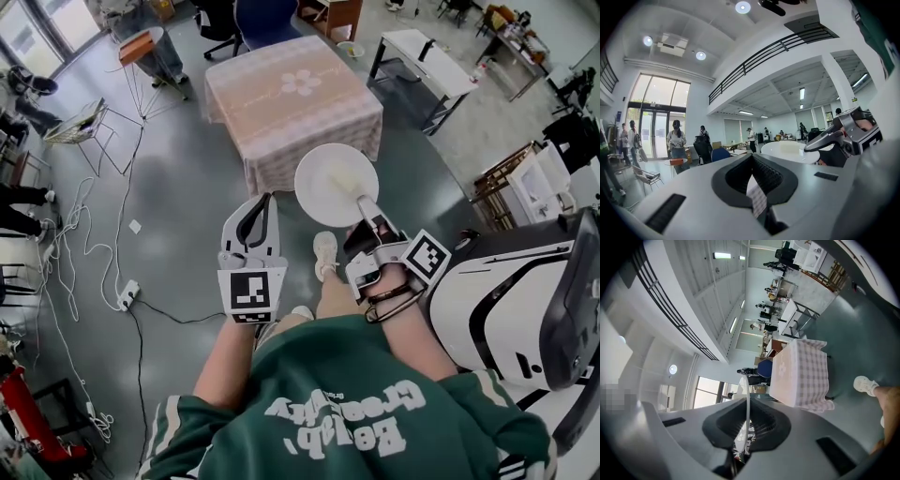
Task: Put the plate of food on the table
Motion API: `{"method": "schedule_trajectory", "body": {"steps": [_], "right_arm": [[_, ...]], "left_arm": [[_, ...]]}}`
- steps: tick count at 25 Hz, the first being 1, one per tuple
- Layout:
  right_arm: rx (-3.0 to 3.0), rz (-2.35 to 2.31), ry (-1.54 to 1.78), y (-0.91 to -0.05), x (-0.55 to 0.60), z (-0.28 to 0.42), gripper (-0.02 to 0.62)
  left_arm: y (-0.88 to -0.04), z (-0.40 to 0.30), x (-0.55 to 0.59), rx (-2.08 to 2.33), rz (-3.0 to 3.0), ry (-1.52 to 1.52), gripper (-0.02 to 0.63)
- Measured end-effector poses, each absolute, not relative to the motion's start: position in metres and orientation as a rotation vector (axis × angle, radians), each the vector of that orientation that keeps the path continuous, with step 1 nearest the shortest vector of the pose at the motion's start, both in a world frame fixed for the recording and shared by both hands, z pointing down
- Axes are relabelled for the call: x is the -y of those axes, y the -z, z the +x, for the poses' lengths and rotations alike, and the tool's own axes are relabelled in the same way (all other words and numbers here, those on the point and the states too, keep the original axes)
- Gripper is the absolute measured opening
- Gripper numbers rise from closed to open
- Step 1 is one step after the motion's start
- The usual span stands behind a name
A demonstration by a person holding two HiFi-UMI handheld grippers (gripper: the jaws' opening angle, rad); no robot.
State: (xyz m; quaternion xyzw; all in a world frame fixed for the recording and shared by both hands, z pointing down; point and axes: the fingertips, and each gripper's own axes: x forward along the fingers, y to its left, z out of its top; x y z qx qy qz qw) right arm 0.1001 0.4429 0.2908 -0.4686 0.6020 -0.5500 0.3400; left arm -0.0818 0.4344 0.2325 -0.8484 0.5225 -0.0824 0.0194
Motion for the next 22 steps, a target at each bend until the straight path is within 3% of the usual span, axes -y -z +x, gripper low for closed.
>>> {"method": "schedule_trajectory", "body": {"steps": [22], "right_arm": [[-1.642, -1.092, 1.515, -0.304, -0.239, 0.108, 0.025]], "left_arm": [[-0.250, -0.061, -0.255, -1.739, -2.559, 0.326, 0.009]]}}
